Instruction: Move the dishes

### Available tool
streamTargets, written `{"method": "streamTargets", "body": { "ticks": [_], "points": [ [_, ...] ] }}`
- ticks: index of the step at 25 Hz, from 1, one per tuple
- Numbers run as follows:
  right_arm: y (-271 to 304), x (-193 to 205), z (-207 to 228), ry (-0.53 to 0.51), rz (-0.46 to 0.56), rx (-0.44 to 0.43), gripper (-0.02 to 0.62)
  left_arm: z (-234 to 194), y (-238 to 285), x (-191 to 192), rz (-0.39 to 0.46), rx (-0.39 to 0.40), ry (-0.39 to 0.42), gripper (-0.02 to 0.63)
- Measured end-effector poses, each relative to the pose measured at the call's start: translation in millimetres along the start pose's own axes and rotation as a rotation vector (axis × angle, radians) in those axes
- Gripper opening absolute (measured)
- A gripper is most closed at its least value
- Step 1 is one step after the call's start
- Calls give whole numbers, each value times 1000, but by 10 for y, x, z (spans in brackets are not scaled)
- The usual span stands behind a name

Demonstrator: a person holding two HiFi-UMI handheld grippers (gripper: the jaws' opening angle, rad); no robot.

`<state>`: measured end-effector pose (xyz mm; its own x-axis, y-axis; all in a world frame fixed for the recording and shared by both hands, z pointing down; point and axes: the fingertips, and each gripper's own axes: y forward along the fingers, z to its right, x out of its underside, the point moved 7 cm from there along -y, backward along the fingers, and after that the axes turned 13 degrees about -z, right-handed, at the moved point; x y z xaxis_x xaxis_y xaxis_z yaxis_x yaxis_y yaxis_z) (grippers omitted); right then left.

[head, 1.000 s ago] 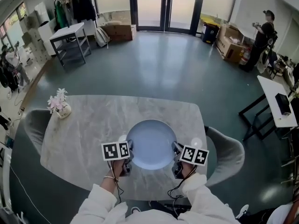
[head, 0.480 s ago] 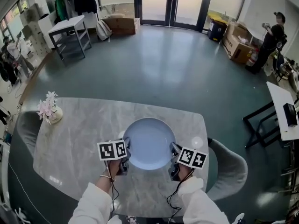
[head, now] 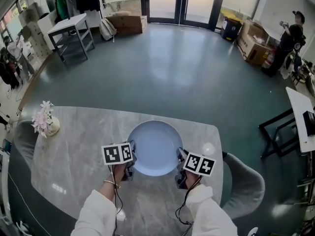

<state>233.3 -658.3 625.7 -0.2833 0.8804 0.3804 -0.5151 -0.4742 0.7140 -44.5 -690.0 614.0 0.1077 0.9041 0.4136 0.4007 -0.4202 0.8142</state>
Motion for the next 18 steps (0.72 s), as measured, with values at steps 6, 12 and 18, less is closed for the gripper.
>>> {"method": "streamTargets", "body": {
  "ticks": [6,12,18],
  "points": [
    [246,-89,84,17,-7,6,69,-104,237,-186,-6,-3,15,49],
    [447,-154,63,20,-24,8,69,-250,356,-281,-8,-16,9,51],
    [541,-202,47,-6,-39,27,69,-339,441,-275,0,-14,-17,51]
  ]
}}
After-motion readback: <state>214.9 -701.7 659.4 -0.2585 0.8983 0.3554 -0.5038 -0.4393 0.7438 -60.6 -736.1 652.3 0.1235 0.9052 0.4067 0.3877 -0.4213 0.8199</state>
